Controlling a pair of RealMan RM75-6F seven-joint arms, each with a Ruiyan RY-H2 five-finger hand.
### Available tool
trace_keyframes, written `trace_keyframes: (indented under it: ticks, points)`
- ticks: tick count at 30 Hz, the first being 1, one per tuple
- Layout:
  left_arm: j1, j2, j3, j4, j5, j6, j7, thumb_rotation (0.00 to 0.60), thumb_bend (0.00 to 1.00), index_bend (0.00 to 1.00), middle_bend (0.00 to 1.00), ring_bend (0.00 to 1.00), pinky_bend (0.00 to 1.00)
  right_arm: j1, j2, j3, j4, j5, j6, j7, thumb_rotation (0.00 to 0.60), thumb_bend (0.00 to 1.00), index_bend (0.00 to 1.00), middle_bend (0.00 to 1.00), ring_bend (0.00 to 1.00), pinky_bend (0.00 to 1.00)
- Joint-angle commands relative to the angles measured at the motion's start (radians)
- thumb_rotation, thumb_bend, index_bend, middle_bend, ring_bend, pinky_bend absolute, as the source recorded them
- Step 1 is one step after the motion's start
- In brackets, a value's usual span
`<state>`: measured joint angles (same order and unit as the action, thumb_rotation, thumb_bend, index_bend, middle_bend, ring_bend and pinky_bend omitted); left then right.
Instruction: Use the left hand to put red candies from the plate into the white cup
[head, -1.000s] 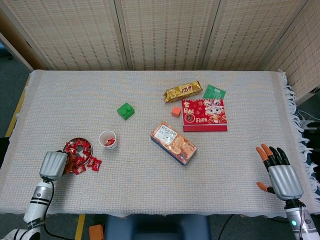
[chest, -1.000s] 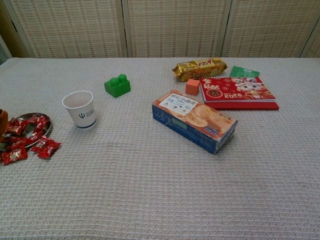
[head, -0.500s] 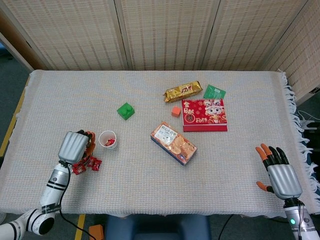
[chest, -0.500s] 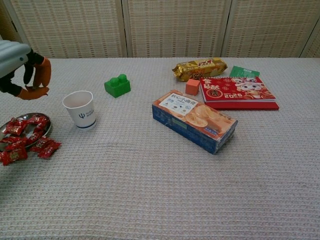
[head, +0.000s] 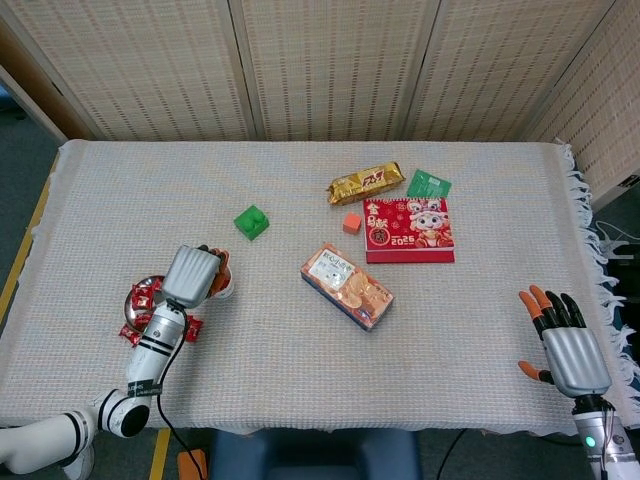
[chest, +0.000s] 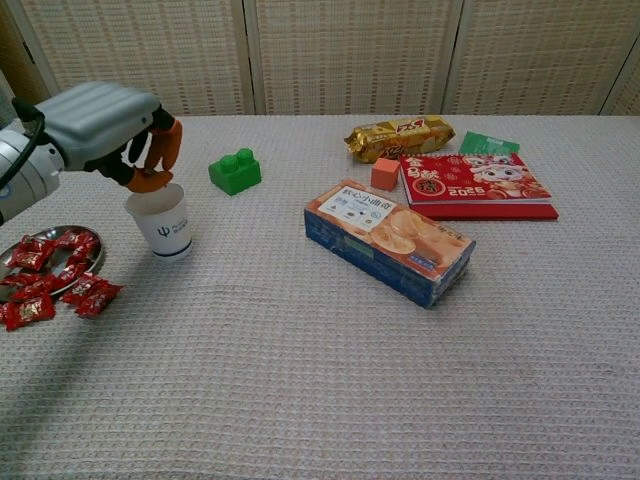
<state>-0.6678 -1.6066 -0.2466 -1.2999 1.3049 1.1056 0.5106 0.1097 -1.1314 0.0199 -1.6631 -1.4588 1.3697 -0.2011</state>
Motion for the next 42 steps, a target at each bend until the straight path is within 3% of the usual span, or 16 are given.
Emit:
trace_keyframes:
  ticks: [1,8,11,13,19,24,32,42]
  points:
    - [0.001,0.0,0.015,0.015,-0.016,-0.013,0.003,0.6,0.41,0.55,0.56,0.55,1.0,0.001,-0.001,0.0,0.0,0.001,-0.003,-0.001,0.6,0.02,0.0,0.0,0.0,0.0]
    - [0.0,0.013,0.04,0.01,-0.025,-0.026,0.004,0.6,0.39,0.32,0.36,0.38,0.94,0.002,-0.004,-0.002,-0.003,-0.005,-0.001,-0.009,0.6,0.02,0.0,0.0,0.0,0.0]
    - [-0.003,0.02,0.043,-0.007,-0.022,-0.023,-0.002,0.6,0.38,0.19,0.23,0.26,0.91,0.001,-0.005,-0.003,-0.003,-0.006,0.001,-0.009,0.6,0.02,0.0,0.0,0.0,0.0]
    - [-0.003,0.025,0.045,-0.022,-0.017,-0.015,-0.007,0.6,0.38,0.16,0.21,0.24,0.91,0.0,-0.004,-0.004,-0.004,-0.008,0.002,-0.007,0.6,0.02,0.0,0.0,0.0,0.0]
    - [0.045,0.073,0.074,-0.114,0.039,0.073,-0.065,0.6,0.37,0.16,0.19,0.23,0.92,-0.002,0.002,-0.005,-0.005,-0.016,0.009,0.007,0.6,0.02,0.0,0.0,0.0,0.0]
    - [0.183,0.184,0.195,-0.208,0.125,0.193,-0.194,0.6,0.37,0.17,0.21,0.25,0.93,-0.004,0.009,-0.012,-0.007,-0.033,0.014,0.02,0.6,0.02,0.0,0.0,0.0,0.0]
    - [0.328,0.213,0.307,-0.108,0.153,0.268,-0.339,0.6,0.37,0.12,0.21,0.27,0.94,-0.009,0.009,-0.022,-0.011,-0.058,0.024,0.019,0.6,0.02,0.0,0.0,0.0,0.0]
    - [0.389,0.172,0.305,0.035,0.082,0.229,-0.409,0.6,0.37,0.11,0.21,0.3,0.94,-0.005,0.005,-0.022,-0.01,-0.055,0.015,0.012,0.6,0.02,0.0,0.0,0.0,0.0]
